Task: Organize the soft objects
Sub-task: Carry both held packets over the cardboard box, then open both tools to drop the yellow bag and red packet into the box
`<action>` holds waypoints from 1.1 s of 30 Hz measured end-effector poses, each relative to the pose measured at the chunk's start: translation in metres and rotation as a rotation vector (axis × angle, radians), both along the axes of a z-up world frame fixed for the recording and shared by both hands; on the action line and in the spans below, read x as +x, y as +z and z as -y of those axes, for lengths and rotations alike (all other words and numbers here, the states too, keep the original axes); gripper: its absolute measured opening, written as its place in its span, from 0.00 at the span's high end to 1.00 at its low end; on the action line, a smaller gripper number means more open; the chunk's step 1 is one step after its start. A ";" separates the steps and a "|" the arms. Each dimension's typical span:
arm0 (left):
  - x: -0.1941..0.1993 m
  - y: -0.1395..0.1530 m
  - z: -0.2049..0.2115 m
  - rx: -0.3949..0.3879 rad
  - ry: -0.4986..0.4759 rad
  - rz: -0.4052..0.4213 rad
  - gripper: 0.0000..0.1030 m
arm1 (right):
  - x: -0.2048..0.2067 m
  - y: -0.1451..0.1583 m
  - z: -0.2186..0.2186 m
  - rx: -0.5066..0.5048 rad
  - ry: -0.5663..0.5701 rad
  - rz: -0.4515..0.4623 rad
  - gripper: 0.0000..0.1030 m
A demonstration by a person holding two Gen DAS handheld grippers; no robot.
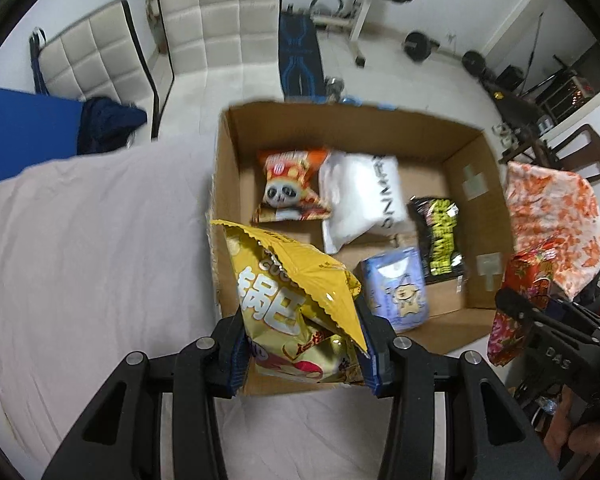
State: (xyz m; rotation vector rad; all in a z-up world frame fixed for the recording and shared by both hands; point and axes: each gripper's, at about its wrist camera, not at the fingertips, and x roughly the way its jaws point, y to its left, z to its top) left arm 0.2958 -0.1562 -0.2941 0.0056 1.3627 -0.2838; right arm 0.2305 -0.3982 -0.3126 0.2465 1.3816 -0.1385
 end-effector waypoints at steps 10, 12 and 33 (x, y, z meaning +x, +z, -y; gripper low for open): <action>0.024 -0.063 -0.001 0.005 0.020 -0.182 0.59 | 0.042 -0.055 -0.054 0.207 0.104 -0.078 0.54; 0.027 -0.069 0.000 -0.002 0.018 -0.212 0.59 | 0.049 -0.065 -0.064 0.235 0.123 -0.100 0.54; 0.038 -0.080 -0.005 0.004 0.024 -0.320 0.46 | 0.060 -0.097 -0.076 0.253 0.124 -0.178 0.25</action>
